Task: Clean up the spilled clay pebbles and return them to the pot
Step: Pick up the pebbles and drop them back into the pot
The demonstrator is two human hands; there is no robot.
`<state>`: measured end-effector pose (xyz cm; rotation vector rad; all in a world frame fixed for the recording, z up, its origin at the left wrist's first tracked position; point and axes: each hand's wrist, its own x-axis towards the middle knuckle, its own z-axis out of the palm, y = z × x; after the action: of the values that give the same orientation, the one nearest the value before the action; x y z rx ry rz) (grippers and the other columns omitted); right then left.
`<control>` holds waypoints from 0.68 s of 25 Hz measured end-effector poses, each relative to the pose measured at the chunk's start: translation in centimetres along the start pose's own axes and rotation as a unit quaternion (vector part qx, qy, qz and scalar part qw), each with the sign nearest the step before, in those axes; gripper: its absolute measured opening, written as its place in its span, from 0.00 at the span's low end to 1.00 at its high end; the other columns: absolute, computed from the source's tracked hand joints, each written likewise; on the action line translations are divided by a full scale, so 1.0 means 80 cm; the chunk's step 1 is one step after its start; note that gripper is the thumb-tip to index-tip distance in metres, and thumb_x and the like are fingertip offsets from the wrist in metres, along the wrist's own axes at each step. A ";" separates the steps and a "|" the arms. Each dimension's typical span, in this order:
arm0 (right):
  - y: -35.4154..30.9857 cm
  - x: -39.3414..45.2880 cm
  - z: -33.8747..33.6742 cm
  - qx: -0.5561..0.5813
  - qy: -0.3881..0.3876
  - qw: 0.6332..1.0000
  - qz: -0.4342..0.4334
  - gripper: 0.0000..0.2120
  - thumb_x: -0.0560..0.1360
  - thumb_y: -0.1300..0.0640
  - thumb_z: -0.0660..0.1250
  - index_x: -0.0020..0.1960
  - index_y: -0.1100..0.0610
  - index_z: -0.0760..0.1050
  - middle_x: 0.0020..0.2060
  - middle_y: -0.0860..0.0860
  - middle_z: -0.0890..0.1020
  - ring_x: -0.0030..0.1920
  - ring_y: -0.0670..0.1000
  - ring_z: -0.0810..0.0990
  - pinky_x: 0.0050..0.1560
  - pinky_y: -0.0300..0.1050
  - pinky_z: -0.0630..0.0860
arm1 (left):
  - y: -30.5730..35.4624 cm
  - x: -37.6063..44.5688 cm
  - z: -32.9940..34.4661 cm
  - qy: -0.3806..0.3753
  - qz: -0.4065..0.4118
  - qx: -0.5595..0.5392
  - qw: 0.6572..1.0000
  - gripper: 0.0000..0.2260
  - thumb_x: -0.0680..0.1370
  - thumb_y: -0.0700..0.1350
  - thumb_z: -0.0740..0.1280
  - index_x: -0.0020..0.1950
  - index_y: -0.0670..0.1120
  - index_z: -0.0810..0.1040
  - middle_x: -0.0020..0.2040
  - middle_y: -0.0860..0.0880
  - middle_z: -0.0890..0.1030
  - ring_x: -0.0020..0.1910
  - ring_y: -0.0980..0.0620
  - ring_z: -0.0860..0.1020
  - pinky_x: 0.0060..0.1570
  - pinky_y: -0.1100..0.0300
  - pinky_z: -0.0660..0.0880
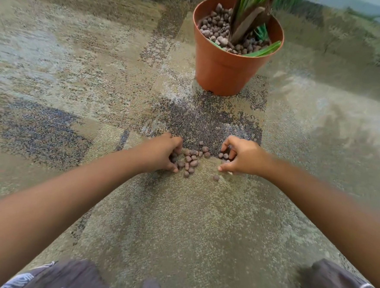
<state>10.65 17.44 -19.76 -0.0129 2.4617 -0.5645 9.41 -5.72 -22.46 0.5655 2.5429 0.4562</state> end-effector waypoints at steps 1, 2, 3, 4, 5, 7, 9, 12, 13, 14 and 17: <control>-0.005 0.001 0.002 0.001 0.004 1.000 -0.002 0.18 0.66 0.51 0.75 0.50 0.50 0.71 0.38 0.45 0.75 0.34 0.42 0.75 0.30 0.35 0.69 | 0.001 -0.001 -0.001 0.002 0.000 0.001 1.000 0.18 0.66 0.46 0.74 0.50 0.50 0.69 0.45 0.53 0.70 0.42 0.55 0.71 0.34 0.67 0.67; -0.009 0.002 0.004 0.014 0.008 1.000 -0.002 0.14 0.67 0.53 0.75 0.49 0.51 0.73 0.38 0.46 0.76 0.34 0.43 0.75 0.30 0.35 0.73 | 0.002 -0.002 -0.001 0.003 0.004 0.007 1.000 0.17 0.67 0.45 0.73 0.49 0.51 0.69 0.43 0.54 0.68 0.41 0.55 0.70 0.33 0.68 0.65; -0.013 0.003 0.007 0.033 0.011 0.999 -0.002 0.11 0.69 0.55 0.74 0.47 0.52 0.74 0.38 0.48 0.77 0.34 0.44 0.77 0.32 0.38 0.78 | 0.004 -0.003 -0.001 0.001 0.009 0.013 1.000 0.16 0.67 0.45 0.73 0.48 0.51 0.68 0.42 0.55 0.67 0.41 0.55 0.70 0.31 0.68 0.63; -0.017 0.004 0.008 0.050 0.013 0.999 -0.002 0.08 0.69 0.58 0.73 0.45 0.52 0.75 0.38 0.49 0.78 0.34 0.46 0.79 0.36 0.42 0.81 | 0.005 -0.005 0.000 0.000 0.013 0.020 1.000 0.14 0.68 0.44 0.72 0.47 0.52 0.68 0.41 0.55 0.66 0.41 0.54 0.70 0.31 0.68 0.62; -0.019 0.004 0.009 0.056 0.014 0.998 -0.001 0.07 0.69 0.60 0.72 0.44 0.53 0.75 0.38 0.51 0.79 0.34 0.48 0.80 0.39 0.46 0.83 | 0.007 -0.006 0.001 -0.001 0.012 0.028 1.000 0.13 0.69 0.44 0.71 0.46 0.52 0.68 0.42 0.53 0.67 0.42 0.54 0.70 0.31 0.66 0.62; -0.020 0.005 0.010 0.048 0.013 0.999 0.003 0.07 0.69 0.62 0.71 0.44 0.54 0.75 0.37 0.51 0.78 0.33 0.49 0.79 0.41 0.49 0.83 | 0.008 -0.007 0.002 0.002 0.010 0.030 1.000 0.10 0.70 0.44 0.70 0.47 0.50 0.71 0.44 0.52 0.67 0.42 0.53 0.70 0.32 0.64 0.63; -0.020 0.003 0.008 0.054 0.012 0.998 0.001 0.07 0.69 0.63 0.70 0.44 0.54 0.75 0.35 0.51 0.78 0.30 0.47 0.79 0.34 0.43 0.82 | 0.010 -0.008 0.000 -0.002 0.008 0.004 1.000 0.08 0.71 0.42 0.69 0.45 0.50 0.72 0.45 0.51 0.68 0.43 0.52 0.71 0.34 0.64 0.64; -0.019 0.002 0.002 0.113 0.012 0.993 0.007 0.08 0.69 0.64 0.70 0.43 0.54 0.74 0.31 0.48 0.77 0.27 0.44 0.79 0.28 0.35 0.78 | 0.013 -0.010 -0.007 -0.008 -0.018 -0.077 0.997 0.08 0.71 0.40 0.69 0.40 0.49 0.72 0.43 0.50 0.75 0.39 0.52 0.74 0.35 0.61 0.72; -0.021 0.001 -0.003 0.135 0.015 0.991 0.006 0.08 0.69 0.64 0.70 0.43 0.54 0.74 0.29 0.48 0.77 0.27 0.44 0.79 0.30 0.35 0.79 | 0.014 -0.011 -0.012 -0.014 -0.037 -0.135 0.990 0.07 0.71 0.39 0.69 0.39 0.48 0.73 0.41 0.49 0.77 0.37 0.53 0.76 0.35 0.59 0.76; -0.023 -0.001 -0.008 0.154 0.016 0.988 0.002 0.08 0.69 0.64 0.70 0.43 0.55 0.74 0.29 0.48 0.77 0.27 0.44 0.79 0.32 0.37 0.80 | 0.015 -0.013 -0.018 -0.021 -0.055 -0.203 0.977 0.05 0.72 0.38 0.69 0.40 0.46 0.73 0.40 0.49 0.79 0.34 0.54 0.77 0.36 0.60 0.78; -0.039 -0.009 -0.040 0.203 0.017 0.979 -0.028 0.06 0.70 0.65 0.70 0.43 0.57 0.74 0.32 0.51 0.78 0.32 0.46 0.80 0.35 0.39 0.82 | 0.024 -0.011 -0.055 -0.043 -0.087 -0.420 0.902 0.04 0.72 0.35 0.66 0.40 0.42 0.72 0.37 0.47 0.79 0.31 0.57 0.78 0.33 0.66 0.77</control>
<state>9.03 15.94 -15.78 0.0922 2.3391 -1.0890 8.39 -5.40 -17.69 0.0240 2.0032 1.3177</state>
